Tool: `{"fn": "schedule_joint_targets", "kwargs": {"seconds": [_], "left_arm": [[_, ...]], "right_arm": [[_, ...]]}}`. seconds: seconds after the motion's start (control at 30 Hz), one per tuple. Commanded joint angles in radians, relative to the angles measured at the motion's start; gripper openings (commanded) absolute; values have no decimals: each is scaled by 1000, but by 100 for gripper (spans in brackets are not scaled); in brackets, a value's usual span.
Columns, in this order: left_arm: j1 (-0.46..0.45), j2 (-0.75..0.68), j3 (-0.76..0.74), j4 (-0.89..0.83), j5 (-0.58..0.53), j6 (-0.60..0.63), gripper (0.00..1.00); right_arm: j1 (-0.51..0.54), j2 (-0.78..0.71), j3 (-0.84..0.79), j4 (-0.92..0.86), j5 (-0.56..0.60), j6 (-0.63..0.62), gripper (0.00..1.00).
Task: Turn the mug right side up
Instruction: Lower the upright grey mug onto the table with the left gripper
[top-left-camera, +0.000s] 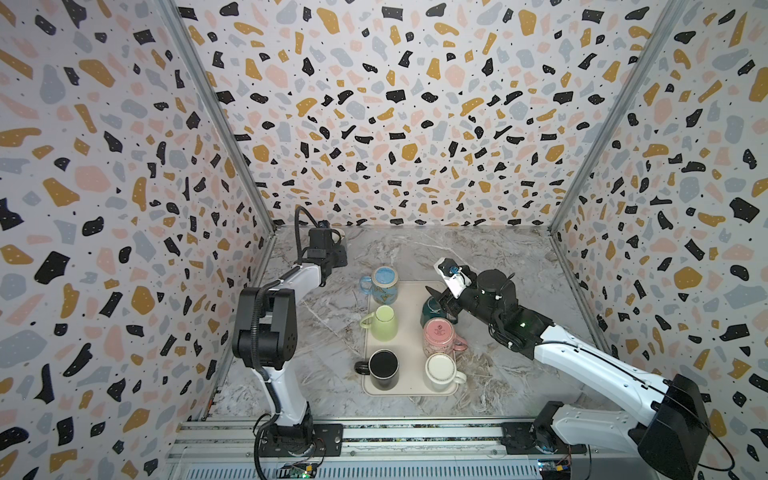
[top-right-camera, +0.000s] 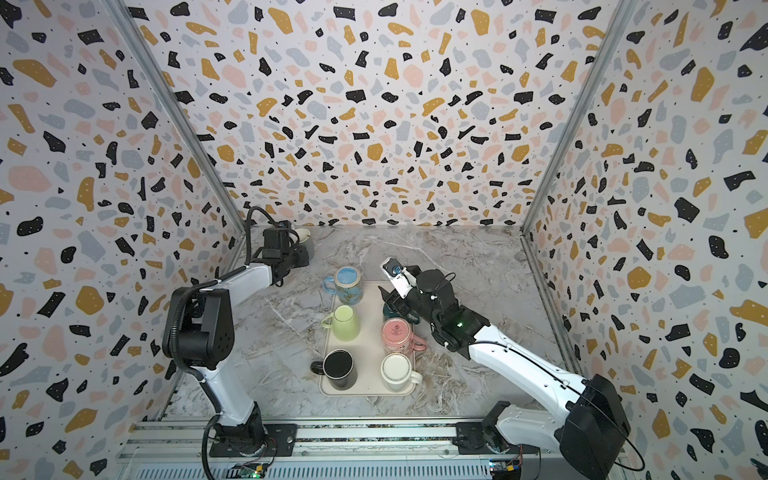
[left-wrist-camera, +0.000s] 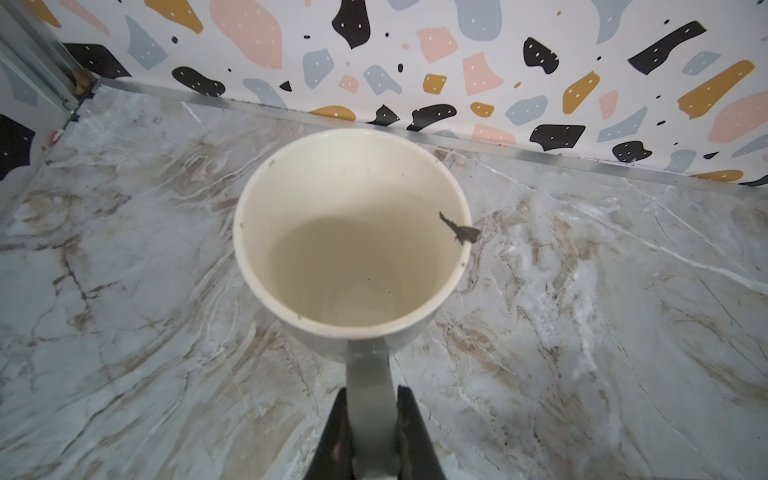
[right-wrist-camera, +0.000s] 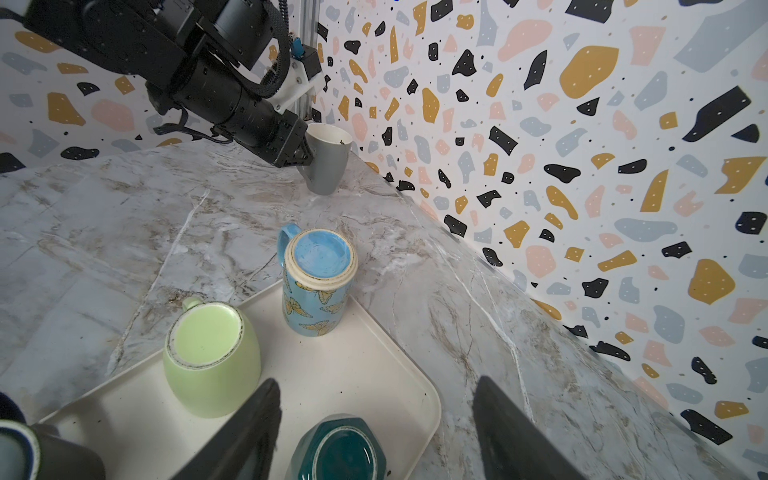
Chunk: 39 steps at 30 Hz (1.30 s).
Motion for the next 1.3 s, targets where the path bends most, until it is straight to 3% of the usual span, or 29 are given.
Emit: {"fn": "schedule_joint_targets", "kwargs": {"seconds": [0.0,1.27], "left_arm": [[-8,16,32,117,-21,12,0],[-56,87,-21,119,-71,8,0]], "right_arm": [[-4,-11,-5,23,-3,17,75],[-5,-13,-23,29,-7,22,75]]}}
